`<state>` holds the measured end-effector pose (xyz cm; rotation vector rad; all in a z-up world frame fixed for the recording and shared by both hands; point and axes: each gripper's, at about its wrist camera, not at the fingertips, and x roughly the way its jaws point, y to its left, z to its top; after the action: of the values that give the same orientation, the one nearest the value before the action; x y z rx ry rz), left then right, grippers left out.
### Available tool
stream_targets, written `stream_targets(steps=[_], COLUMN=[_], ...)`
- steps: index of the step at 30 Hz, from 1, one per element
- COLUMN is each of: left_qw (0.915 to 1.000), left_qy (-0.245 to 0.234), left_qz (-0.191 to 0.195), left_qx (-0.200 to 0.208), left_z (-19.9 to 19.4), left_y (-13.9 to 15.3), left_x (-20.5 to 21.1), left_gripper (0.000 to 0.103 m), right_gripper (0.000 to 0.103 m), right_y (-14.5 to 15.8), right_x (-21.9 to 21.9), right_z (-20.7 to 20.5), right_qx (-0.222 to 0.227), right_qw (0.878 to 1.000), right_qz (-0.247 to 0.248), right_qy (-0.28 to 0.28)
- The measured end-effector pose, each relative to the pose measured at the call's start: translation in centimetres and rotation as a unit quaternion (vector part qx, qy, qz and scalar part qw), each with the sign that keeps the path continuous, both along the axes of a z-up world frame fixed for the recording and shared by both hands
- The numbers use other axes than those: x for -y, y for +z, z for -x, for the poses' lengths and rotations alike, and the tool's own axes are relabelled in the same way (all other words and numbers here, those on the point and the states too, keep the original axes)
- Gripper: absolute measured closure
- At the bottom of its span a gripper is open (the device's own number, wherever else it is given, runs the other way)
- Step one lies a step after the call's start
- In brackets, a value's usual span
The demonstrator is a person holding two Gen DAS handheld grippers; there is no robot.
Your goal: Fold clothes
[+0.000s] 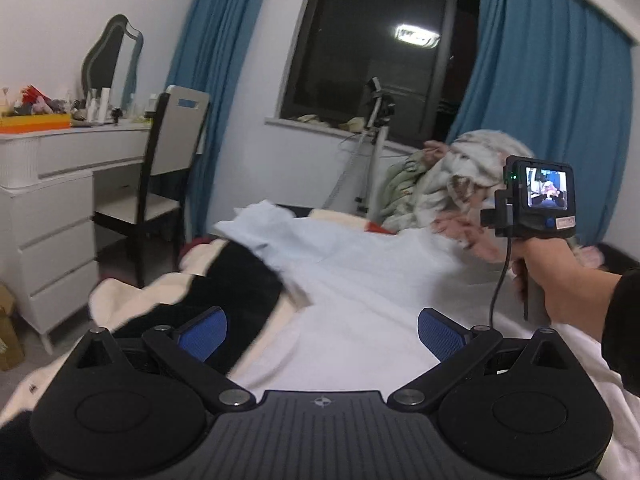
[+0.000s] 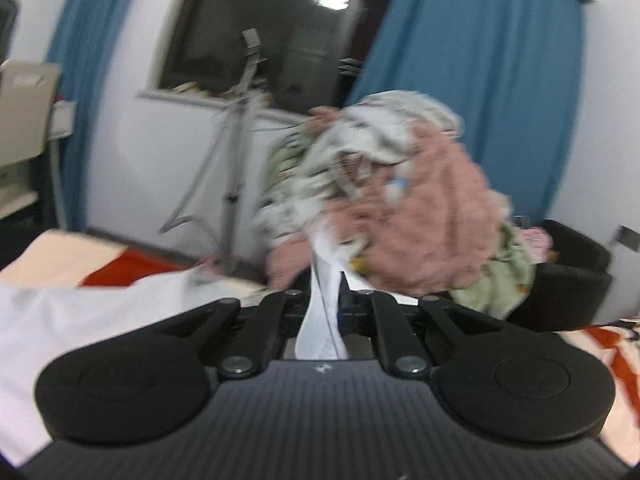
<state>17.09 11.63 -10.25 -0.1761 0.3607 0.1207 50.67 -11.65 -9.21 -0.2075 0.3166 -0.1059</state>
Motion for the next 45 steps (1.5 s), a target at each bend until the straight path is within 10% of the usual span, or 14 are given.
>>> stream_targets(steps=[3, 7, 20, 30, 39, 45], left_qw=[0.9997, 0.999, 0.9981, 0.9948, 0.9903, 0.97], left_qy=[0.008, 0.005, -0.047, -0.097, -0.137, -0.234], left_qz=[0.021, 0.035, 0.038, 0.005, -0.009, -0.049], left_qx=[-0.011, -0.028, -0.013, -0.033, -0.021, -0.043], left_z=[-1.3, -1.8, 0.6, 7.6, 13.5, 15.3], left_y=[-1.0, -2.4, -1.1, 1.2, 2.6, 1.2], left_x=[-1.3, -1.8, 1.2, 5.8, 9.7, 16.3], left_gripper=[0.0, 0.0, 0.001, 0.002, 0.007, 0.021], right_gripper=[0.09, 0.013, 0.013, 0.013, 0.013, 0.013], right_y=[-2.2, -2.7, 5.5, 4.1, 4.5, 5.5], right_x=[-1.4, -1.8, 4.6, 7.8, 11.1, 16.6], right_z=[-1.2, -0.7, 23.7, 46.5, 49.8, 50.5], right_qx=[-0.039, -0.054, 0.012, 0.03, 0.028, 0.069], right_qw=[0.998, 0.995, 0.987, 0.983, 0.977, 0.966], right_qz=[-0.04, -0.065, -0.121, -0.171, -0.208, -0.25], right_qy=[0.021, 0.055, 0.103, 0.059, 0.038, -0.017])
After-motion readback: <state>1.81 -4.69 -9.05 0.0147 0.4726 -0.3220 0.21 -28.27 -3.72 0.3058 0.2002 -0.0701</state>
